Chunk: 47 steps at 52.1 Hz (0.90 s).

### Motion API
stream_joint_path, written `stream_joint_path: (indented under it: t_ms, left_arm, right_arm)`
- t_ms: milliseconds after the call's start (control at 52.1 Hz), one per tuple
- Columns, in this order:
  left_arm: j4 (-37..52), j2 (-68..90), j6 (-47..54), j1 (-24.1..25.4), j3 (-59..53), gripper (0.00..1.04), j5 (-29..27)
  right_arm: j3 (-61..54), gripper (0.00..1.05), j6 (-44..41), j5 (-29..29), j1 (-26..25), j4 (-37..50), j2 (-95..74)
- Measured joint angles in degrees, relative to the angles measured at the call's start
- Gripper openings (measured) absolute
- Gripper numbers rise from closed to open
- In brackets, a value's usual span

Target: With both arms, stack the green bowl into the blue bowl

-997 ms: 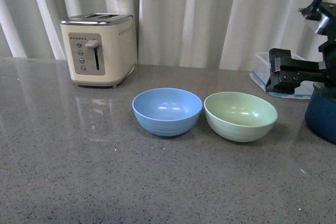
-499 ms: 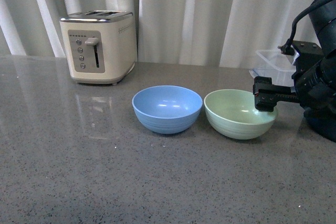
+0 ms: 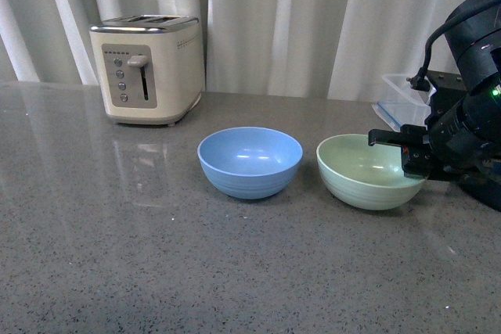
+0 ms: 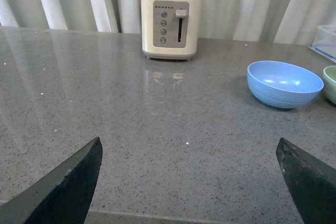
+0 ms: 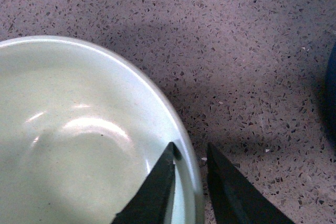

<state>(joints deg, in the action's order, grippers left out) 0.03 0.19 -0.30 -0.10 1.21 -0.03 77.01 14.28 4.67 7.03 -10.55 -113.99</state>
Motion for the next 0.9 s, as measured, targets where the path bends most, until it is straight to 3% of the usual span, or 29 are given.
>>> stream_joint_path:
  t_ms: [134,556,902]
  left_arm:
    - [0.0,0.0,0.0,0.0,0.0,0.98,0.02]
    - [0.0,0.0,0.0,0.0,0.0,0.98,0.0]
    - [0.0,0.0,0.0,0.0,0.0,0.98,0.0]
  right_arm:
    - [0.09,0.02,0.59,-0.68,-0.02,-0.07,0.48]
    - [2.05,0.02,0.42,-1.11,2.03,-0.85,7.04]
    - [12.04,0.02,0.52,-1.07,12.2,-2.93,7.32]
